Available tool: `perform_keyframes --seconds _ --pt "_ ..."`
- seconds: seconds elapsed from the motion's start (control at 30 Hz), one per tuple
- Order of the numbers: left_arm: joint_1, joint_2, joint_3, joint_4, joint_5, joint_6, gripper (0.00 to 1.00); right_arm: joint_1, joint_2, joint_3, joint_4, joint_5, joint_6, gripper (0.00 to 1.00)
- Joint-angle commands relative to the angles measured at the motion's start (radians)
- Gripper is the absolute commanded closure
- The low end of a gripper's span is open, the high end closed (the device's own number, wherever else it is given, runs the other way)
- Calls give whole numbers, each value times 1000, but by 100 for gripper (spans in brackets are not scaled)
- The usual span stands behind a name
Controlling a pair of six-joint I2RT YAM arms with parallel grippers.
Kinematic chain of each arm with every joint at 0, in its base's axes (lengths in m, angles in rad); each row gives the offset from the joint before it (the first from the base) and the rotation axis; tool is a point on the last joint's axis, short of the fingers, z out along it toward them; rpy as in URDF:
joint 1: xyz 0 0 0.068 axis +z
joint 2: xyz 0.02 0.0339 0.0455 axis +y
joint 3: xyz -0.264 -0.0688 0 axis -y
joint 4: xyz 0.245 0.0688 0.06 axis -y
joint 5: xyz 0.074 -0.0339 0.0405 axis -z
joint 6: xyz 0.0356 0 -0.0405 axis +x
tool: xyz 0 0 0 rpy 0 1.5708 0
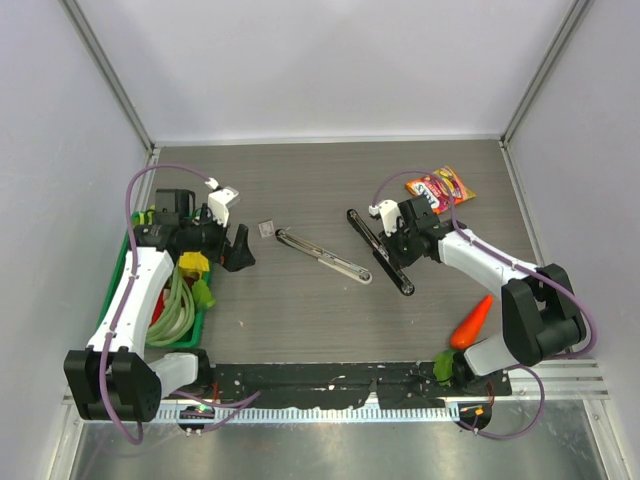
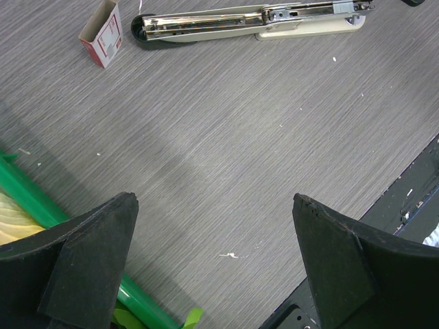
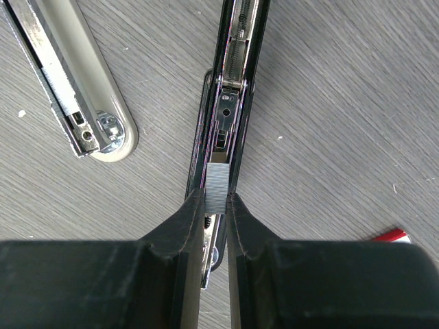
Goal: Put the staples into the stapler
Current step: Install the staple into the stapler.
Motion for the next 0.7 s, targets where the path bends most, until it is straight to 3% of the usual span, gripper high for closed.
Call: perform_keyframes --seconds 0.0,0.67 --pt "8 -22 -4 20 22 6 0 8 -13 22 9 -12 -8 96" --pt "16 -24 -10 23 27 9 0 8 -21 20 7 -21 -14 96"
